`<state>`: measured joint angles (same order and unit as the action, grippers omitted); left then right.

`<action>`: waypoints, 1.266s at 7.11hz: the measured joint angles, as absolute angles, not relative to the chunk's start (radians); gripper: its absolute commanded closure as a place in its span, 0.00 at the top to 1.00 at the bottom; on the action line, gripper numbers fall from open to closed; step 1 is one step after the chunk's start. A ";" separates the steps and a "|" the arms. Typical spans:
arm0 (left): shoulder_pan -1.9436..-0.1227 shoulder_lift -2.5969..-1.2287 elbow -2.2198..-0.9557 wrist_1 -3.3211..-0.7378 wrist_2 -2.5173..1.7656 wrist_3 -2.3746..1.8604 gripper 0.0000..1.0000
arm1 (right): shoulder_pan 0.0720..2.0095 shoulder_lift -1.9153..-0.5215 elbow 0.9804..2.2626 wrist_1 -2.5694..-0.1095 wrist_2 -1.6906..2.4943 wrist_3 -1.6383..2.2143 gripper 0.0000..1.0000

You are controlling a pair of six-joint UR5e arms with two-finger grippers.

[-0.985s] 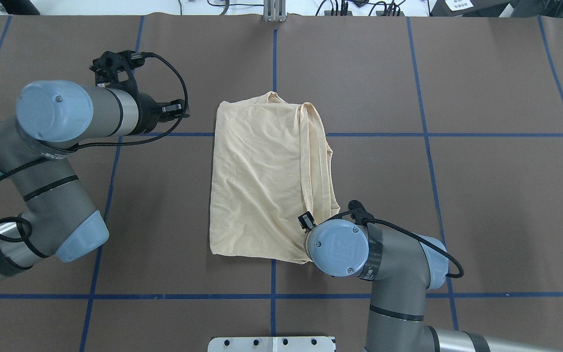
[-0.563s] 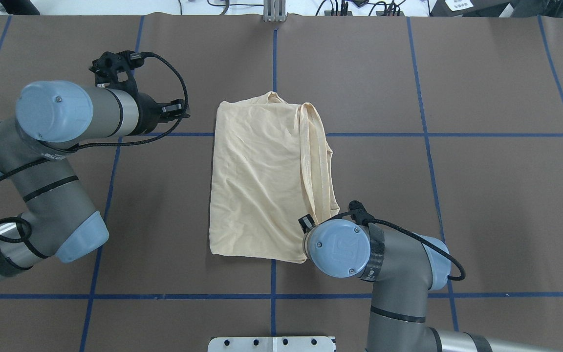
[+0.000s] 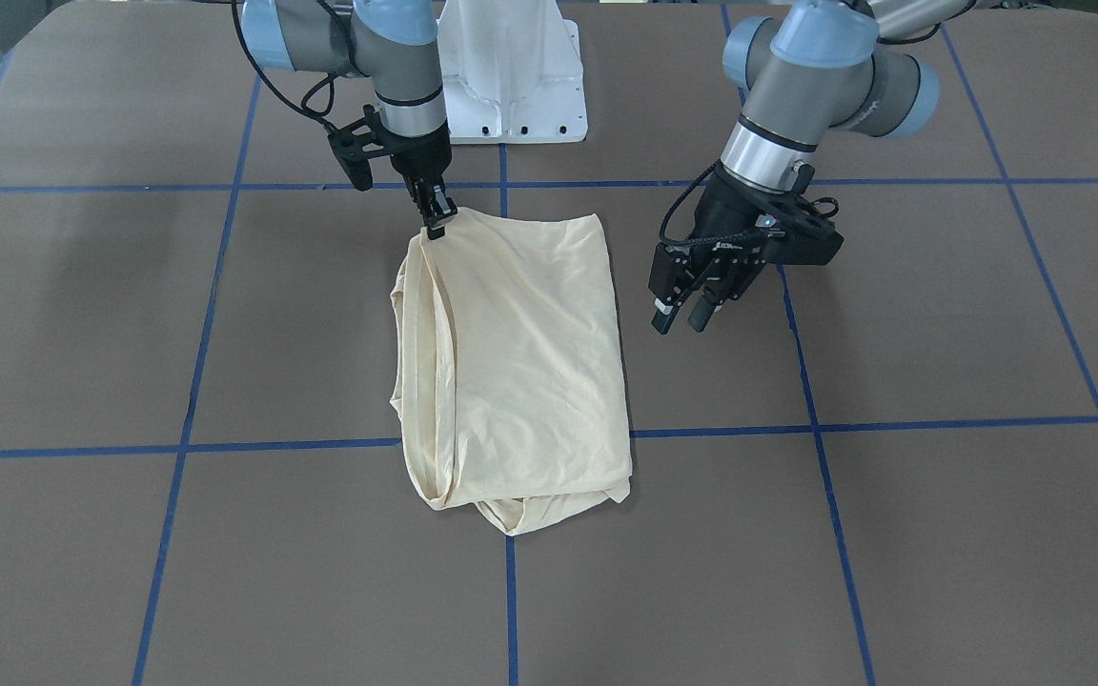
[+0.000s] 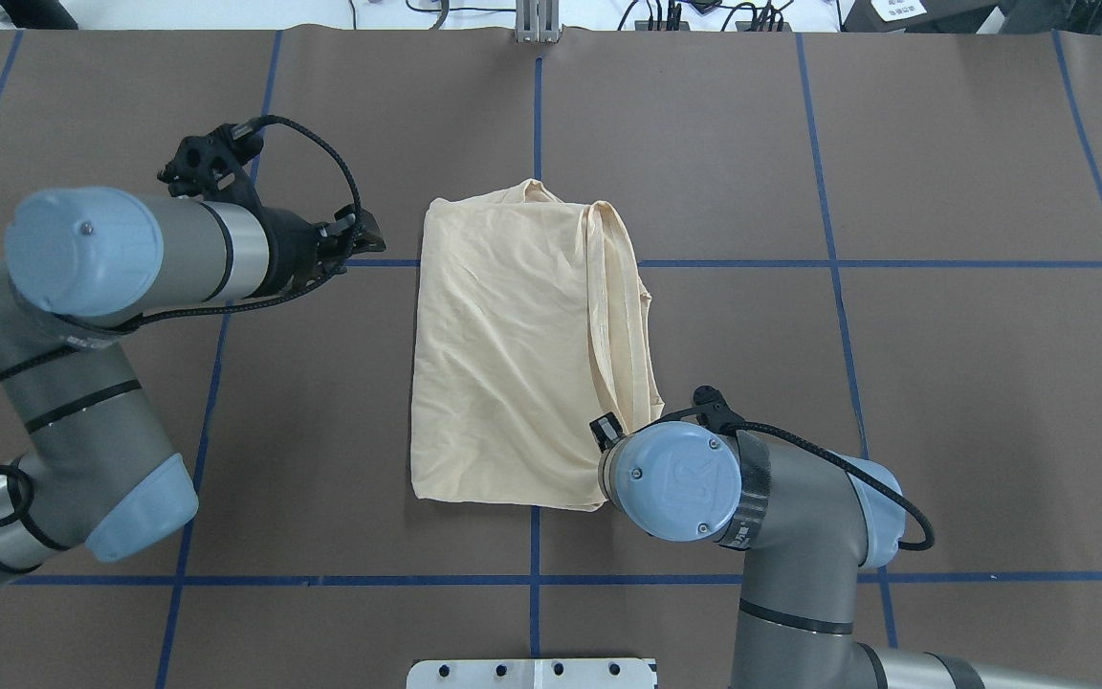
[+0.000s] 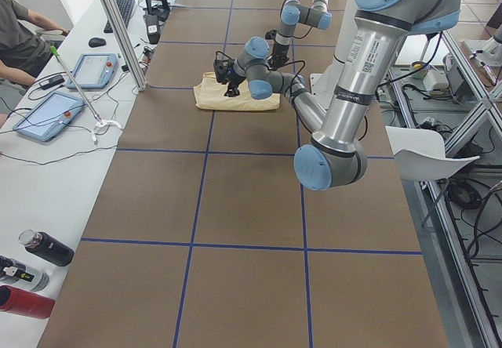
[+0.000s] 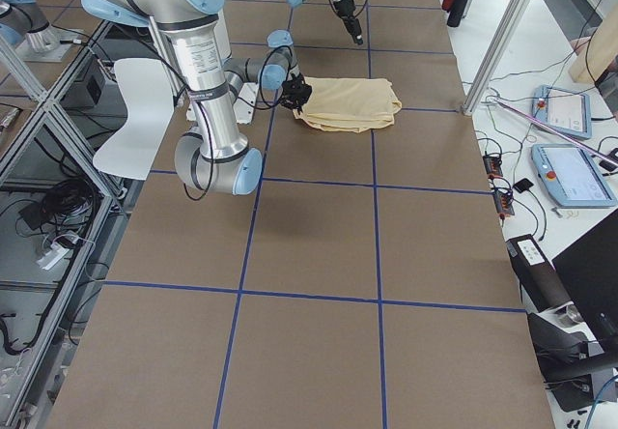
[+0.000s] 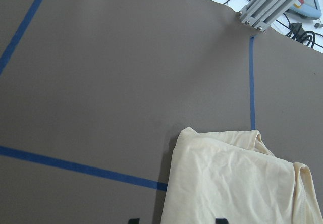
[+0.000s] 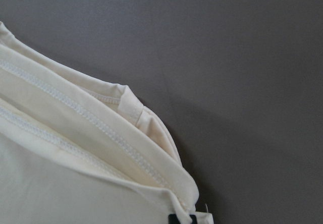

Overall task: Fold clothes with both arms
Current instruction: 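Move the left gripper to the other near corner and grasp it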

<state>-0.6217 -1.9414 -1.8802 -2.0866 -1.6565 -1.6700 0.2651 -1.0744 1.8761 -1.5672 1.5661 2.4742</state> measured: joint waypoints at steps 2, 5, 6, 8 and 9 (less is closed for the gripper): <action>-0.494 -1.897 -1.936 -2.087 -1.536 -1.884 0.58 | 0.268 -1.084 1.890 -1.572 1.567 2.474 0.00; -0.282 -1.846 -1.962 -2.081 -1.387 -2.075 0.58 | 0.267 -1.086 1.894 -1.571 1.568 2.473 0.00; -0.234 -1.833 -1.959 -2.080 -1.372 -2.096 0.58 | 0.267 -1.086 1.895 -1.571 1.568 2.472 0.00; -0.194 -1.829 -1.950 -2.079 -1.366 -2.106 0.58 | 0.267 -1.085 1.899 -1.571 1.568 2.471 0.00; -0.187 -1.830 -1.946 -2.079 -1.365 -2.107 0.57 | 0.267 -1.085 1.903 -1.571 1.568 2.471 0.00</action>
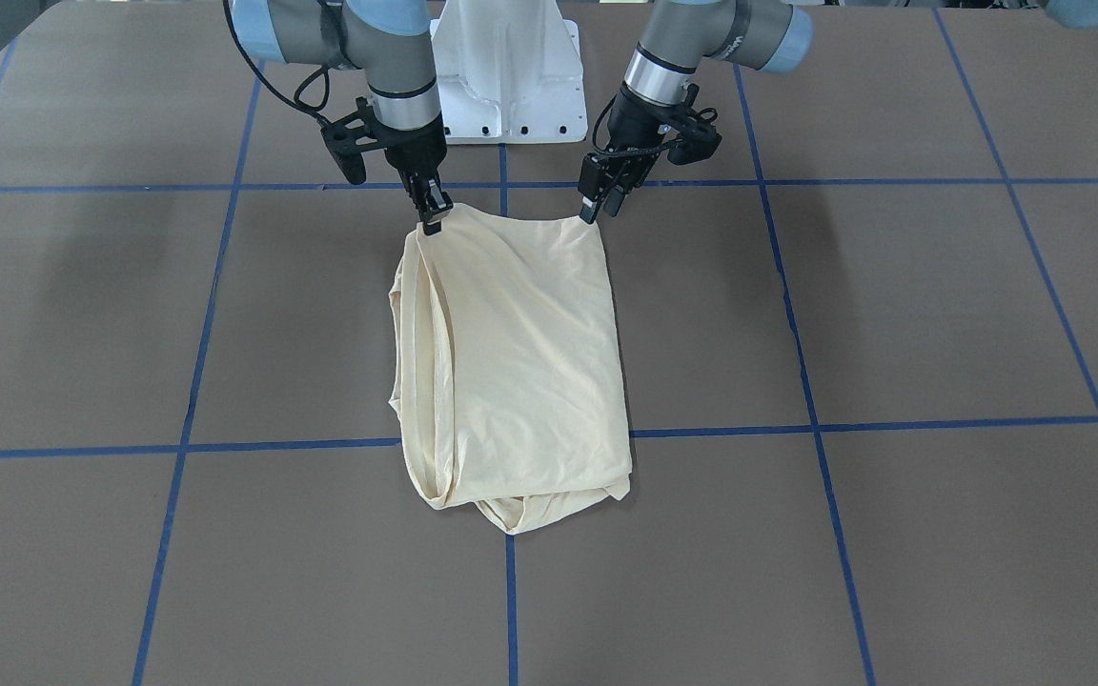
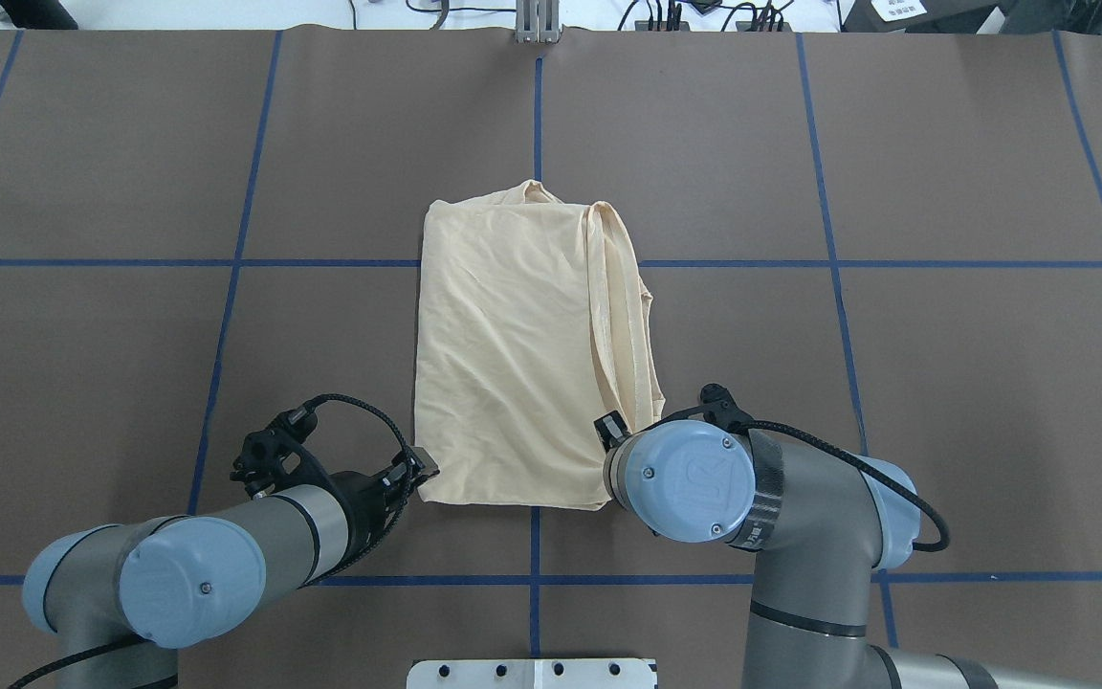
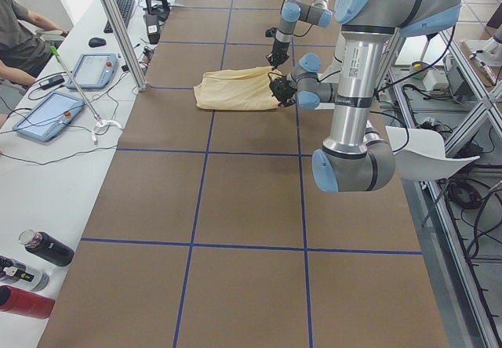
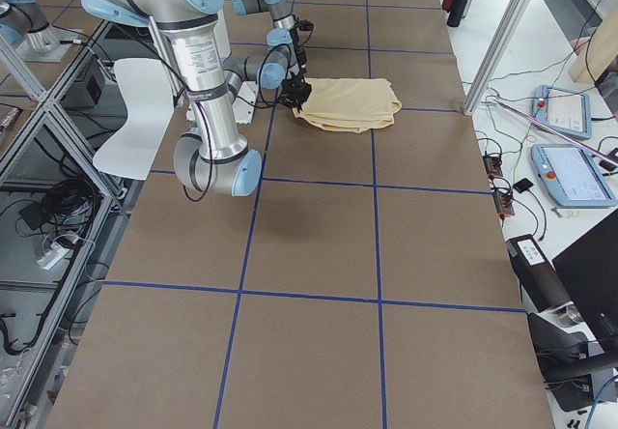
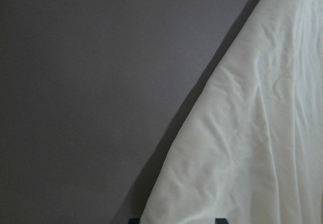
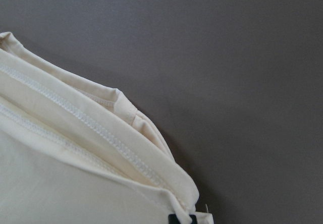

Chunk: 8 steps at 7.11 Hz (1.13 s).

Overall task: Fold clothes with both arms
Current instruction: 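Move the left gripper to the other near corner and grasp it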

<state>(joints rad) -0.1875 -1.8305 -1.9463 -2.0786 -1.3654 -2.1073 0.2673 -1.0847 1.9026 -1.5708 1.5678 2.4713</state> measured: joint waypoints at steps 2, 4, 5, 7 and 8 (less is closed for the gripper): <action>-0.179 -1.837 -1.933 -2.080 -1.366 -2.108 0.52 | 0.267 -1.085 1.905 -1.571 1.568 2.470 0.00; -0.168 -1.858 -1.907 -2.080 -1.367 -2.108 0.39 | 0.267 -1.085 1.907 -1.571 1.568 2.469 0.00; -0.165 -1.864 -1.899 -2.080 -1.367 -2.108 0.21 | 0.267 -1.086 1.907 -1.571 1.568 2.468 0.00; -0.165 -1.868 -1.892 -2.080 -1.367 -2.109 0.00 | 0.268 -1.087 1.910 -1.572 1.569 2.468 0.00; -0.165 -1.868 -1.892 -2.080 -1.367 -2.109 0.00 | 0.268 -1.088 1.912 -1.572 1.569 2.468 0.00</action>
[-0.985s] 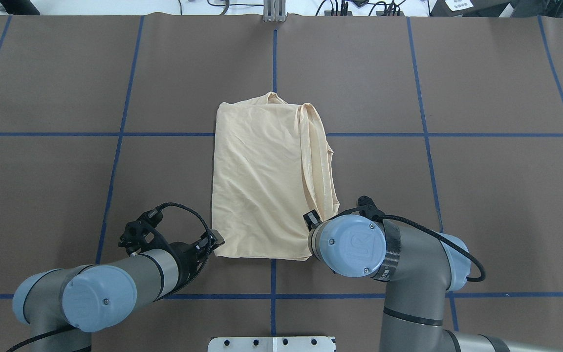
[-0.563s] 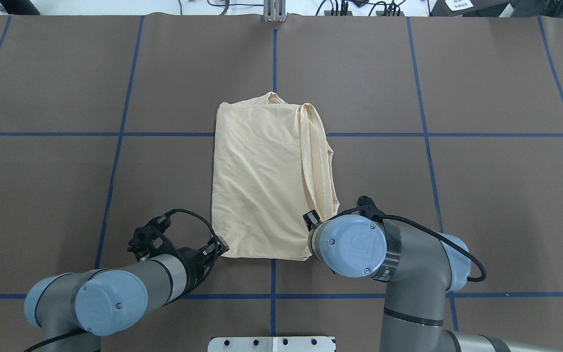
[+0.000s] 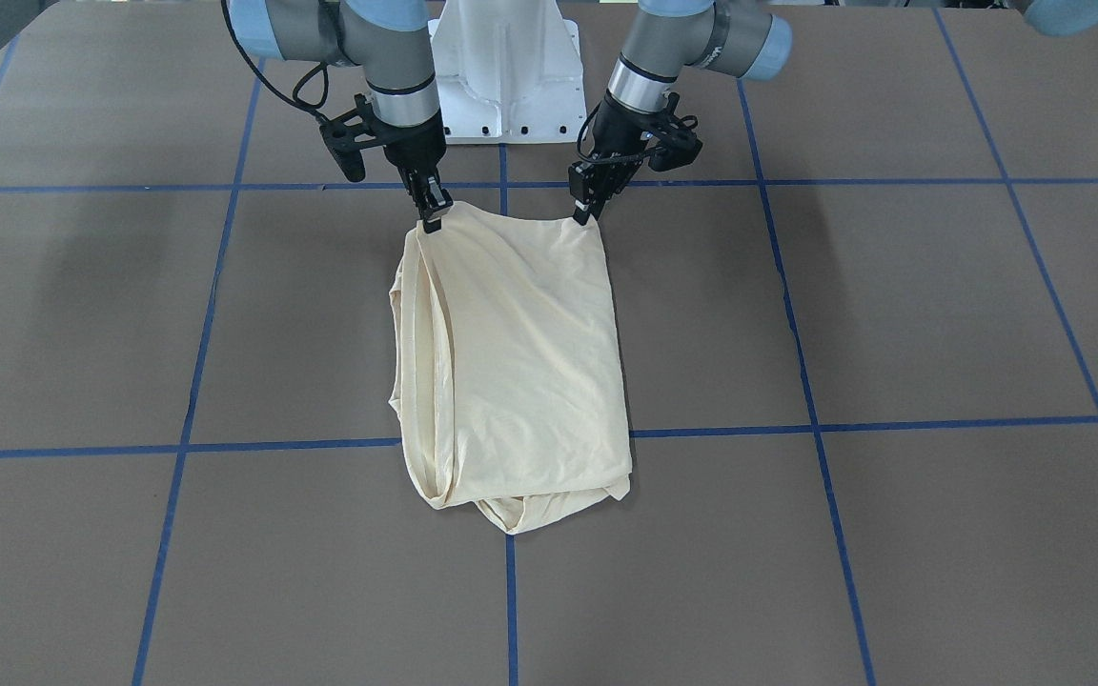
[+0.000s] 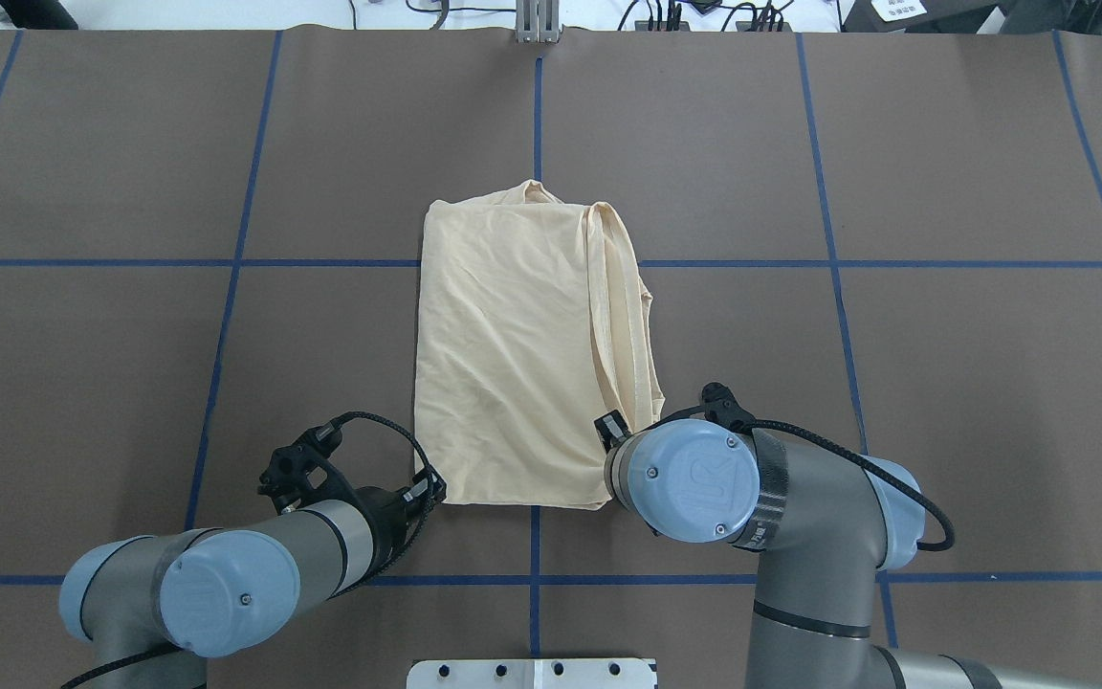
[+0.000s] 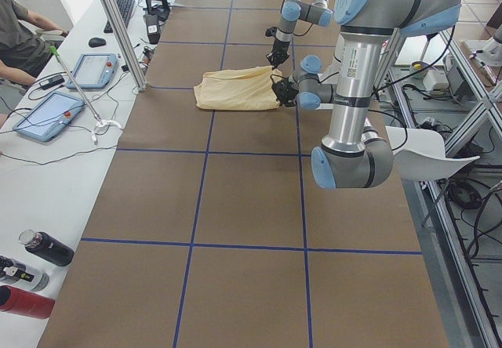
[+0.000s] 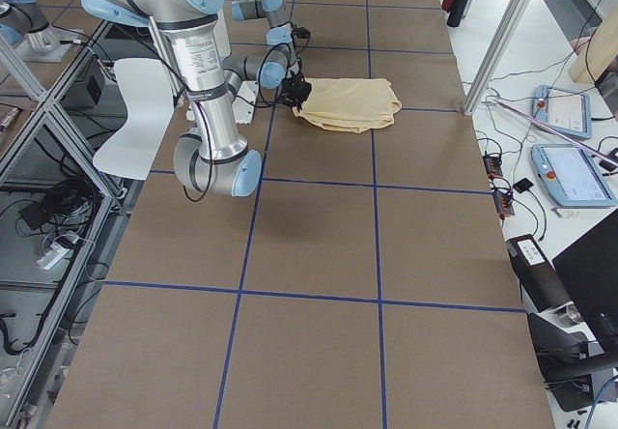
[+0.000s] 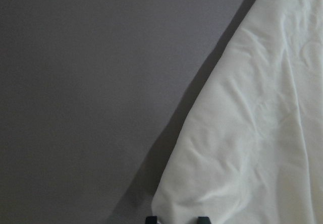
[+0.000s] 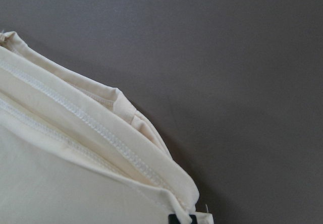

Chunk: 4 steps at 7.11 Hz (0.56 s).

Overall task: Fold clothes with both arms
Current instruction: 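Move the left gripper to the other near corner and grasp it, then lift the near edge with both grippers and fold it onto the far edge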

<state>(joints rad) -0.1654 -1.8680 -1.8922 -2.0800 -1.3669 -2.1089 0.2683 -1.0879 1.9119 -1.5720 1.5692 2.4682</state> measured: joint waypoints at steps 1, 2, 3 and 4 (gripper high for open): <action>-0.167 -1.866 -1.896 -2.080 -1.367 -2.108 0.00 | 0.268 -1.088 1.912 -1.572 1.569 2.468 0.00; -0.168 -1.862 -1.908 -2.080 -1.368 -2.108 0.00 | 0.268 -1.088 1.913 -1.572 1.569 2.468 0.00; -0.168 -1.853 -1.934 -2.079 -1.370 -2.107 0.00 | 0.270 -1.092 1.921 -1.572 1.569 2.468 0.00; -0.156 -1.833 -1.979 -2.077 -1.372 -2.121 0.00 | 0.270 -1.106 1.945 -1.572 1.569 2.469 0.00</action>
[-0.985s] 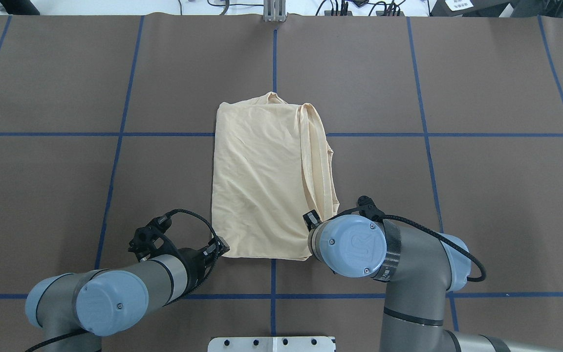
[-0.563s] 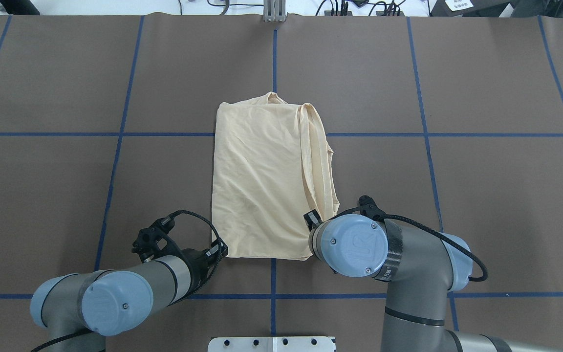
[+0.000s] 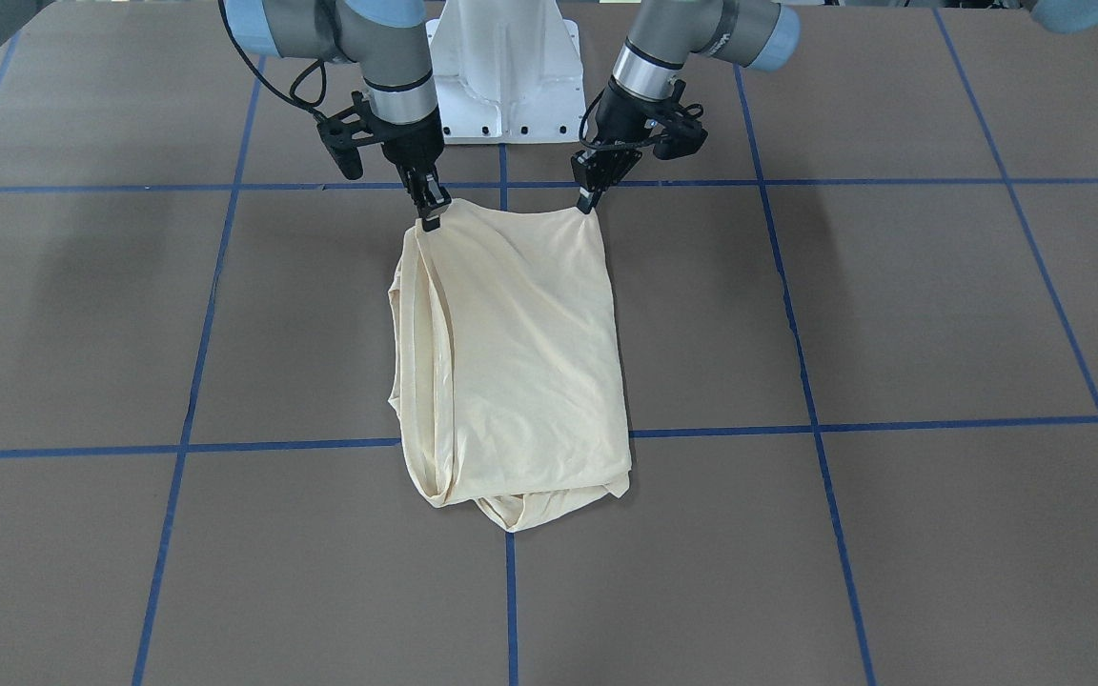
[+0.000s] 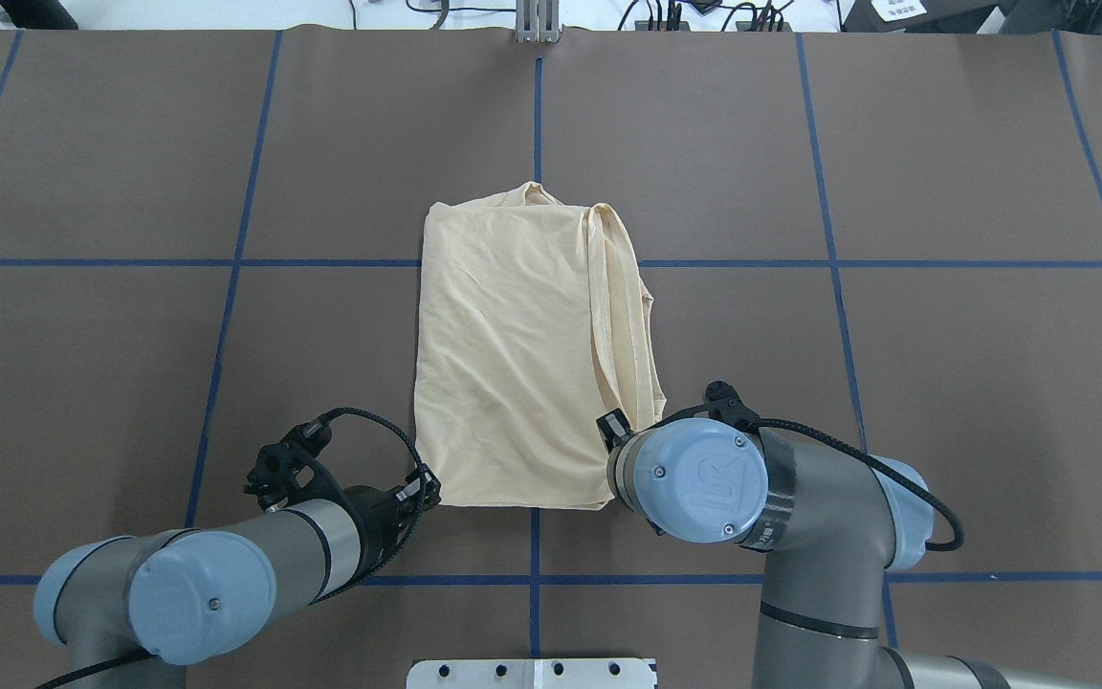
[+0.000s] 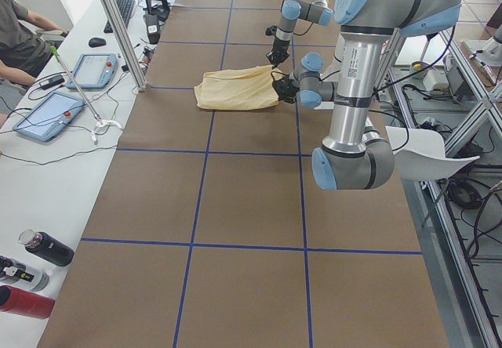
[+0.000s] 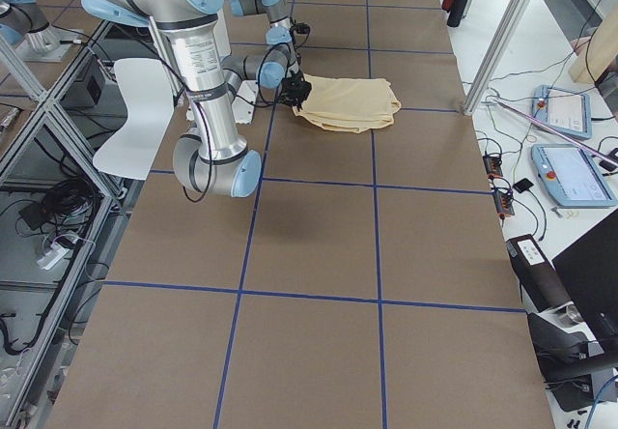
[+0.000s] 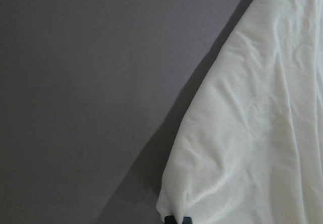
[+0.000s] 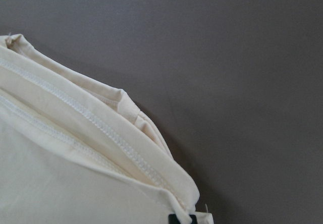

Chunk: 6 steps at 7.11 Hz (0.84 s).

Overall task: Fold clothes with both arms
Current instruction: 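Lift the near edge with both grippers and fold it onto the far edge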

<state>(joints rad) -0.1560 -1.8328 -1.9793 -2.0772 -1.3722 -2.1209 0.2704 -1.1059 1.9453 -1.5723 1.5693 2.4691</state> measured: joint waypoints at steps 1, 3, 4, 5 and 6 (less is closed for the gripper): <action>-0.129 -1.810 -2.043 -2.065 -1.374 -2.150 0.00 | 0.270 -1.133 1.989 -1.572 1.570 2.474 0.00; -0.098 -1.800 -2.164 -2.017 -1.392 -2.203 0.00 | 0.271 -1.180 2.097 -1.584 1.595 2.491 0.00; -0.105 -1.812 -2.201 -1.996 -1.406 -2.213 0.00 | 0.290 -1.193 2.147 -1.590 1.621 2.496 0.00; -0.146 -1.829 -2.208 -1.985 -1.427 -2.205 0.00 | 0.332 -1.179 2.146 -1.589 1.653 2.495 0.00; -0.212 -1.842 -2.194 -1.980 -1.457 -2.174 0.00 | 0.378 -1.140 2.098 -1.582 1.678 2.492 0.00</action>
<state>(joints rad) -0.2118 -1.8422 -2.1938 -1.9796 -1.4567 -2.1743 0.3781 -1.1402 2.0984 -1.5818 1.6781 2.4919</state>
